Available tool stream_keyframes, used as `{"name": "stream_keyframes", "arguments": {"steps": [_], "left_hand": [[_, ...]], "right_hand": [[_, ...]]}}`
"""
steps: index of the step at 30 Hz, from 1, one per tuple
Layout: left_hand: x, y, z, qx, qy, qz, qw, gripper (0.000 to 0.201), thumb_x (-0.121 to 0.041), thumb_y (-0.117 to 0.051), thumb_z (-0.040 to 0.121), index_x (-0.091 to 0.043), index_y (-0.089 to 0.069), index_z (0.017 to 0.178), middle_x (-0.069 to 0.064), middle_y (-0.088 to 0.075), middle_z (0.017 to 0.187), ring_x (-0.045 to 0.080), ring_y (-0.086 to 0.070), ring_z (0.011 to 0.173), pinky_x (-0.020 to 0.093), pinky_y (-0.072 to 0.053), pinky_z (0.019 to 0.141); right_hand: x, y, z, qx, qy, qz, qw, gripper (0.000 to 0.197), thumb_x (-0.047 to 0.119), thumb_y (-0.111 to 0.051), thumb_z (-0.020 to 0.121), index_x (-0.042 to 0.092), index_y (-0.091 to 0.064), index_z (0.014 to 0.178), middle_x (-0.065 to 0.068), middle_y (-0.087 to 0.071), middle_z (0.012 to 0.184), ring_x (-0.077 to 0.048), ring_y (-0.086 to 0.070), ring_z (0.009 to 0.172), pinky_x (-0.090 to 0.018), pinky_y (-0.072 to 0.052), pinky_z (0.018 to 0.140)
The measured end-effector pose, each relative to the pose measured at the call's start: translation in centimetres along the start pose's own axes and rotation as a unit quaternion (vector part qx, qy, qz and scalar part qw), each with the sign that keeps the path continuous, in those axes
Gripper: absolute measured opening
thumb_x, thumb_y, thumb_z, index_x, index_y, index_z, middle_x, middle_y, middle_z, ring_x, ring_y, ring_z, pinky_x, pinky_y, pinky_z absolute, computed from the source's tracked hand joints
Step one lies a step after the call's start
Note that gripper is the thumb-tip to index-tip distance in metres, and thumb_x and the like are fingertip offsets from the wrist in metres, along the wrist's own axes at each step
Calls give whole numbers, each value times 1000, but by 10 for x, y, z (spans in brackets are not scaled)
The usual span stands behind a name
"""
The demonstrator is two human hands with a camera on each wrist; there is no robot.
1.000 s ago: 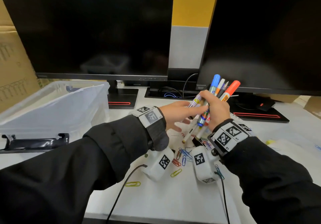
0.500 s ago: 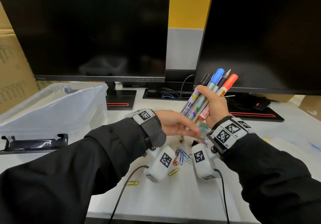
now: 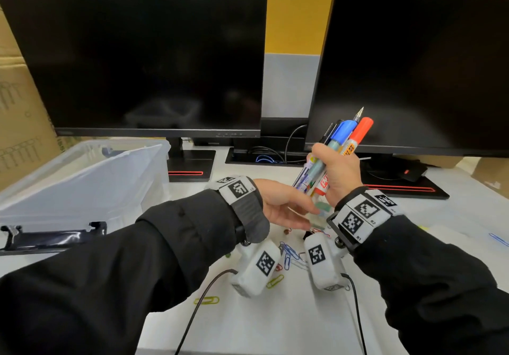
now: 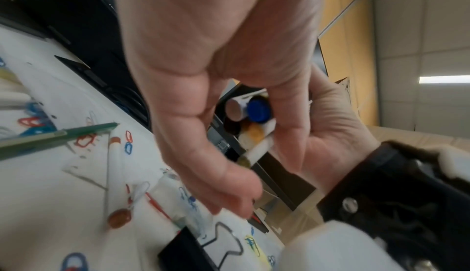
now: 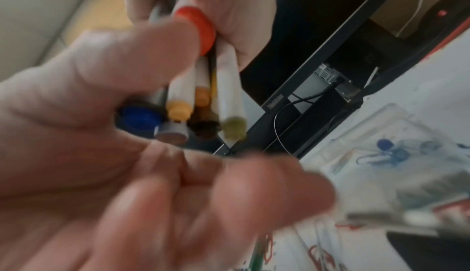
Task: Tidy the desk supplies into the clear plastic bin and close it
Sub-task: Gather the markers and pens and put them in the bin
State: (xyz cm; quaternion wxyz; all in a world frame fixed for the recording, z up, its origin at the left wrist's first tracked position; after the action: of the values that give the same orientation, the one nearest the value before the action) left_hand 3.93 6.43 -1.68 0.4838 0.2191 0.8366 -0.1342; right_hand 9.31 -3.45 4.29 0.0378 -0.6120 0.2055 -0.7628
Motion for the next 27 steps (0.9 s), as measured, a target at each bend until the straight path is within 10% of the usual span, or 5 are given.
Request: {"name": "stream_keyframes", "arguments": {"steps": [7, 15, 27], "left_hand": [[-21, -11, -10, 40, -64, -72, 995, 30, 19, -43, 86, -2, -62, 78, 7, -71, 59, 12, -70, 54, 19, -57, 60], [-30, 2, -16, -34, -108, 56, 992, 31, 12, -62, 76, -10, -59, 97, 8, -61, 91, 18, -59, 91, 31, -56, 78], [-44, 34, -59, -108, -123, 172, 972, 17, 0, -62, 72, -6, -60, 87, 7, -55, 69, 13, -52, 50, 17, -41, 42]], "right_hand": [[1, -20, -10, 80, -16, 10, 997, 16, 5, -70, 75, 15, -58, 77, -4, -61, 71, -18, -64, 70, -35, -54, 72], [-14, -26, -29, 54, -75, 40, 995, 18, -2, -63, 78, 13, -55, 73, -5, -55, 65, -17, -58, 63, -37, -53, 71], [12, -71, -85, 167, -81, 4, 983, 23, 25, -71, 73, 13, -64, 92, 0, -67, 76, -12, -65, 69, -30, -53, 63]]}}
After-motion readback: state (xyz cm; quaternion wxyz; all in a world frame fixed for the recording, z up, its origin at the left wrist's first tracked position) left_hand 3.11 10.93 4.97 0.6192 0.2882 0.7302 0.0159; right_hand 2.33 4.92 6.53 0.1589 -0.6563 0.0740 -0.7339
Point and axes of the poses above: each hand's wrist, its own z-axis towards the middle knuckle, its own y-axis out of the back of the hand, x = y × z, the point moved 10 cm from there along z, towards the middle knuckle
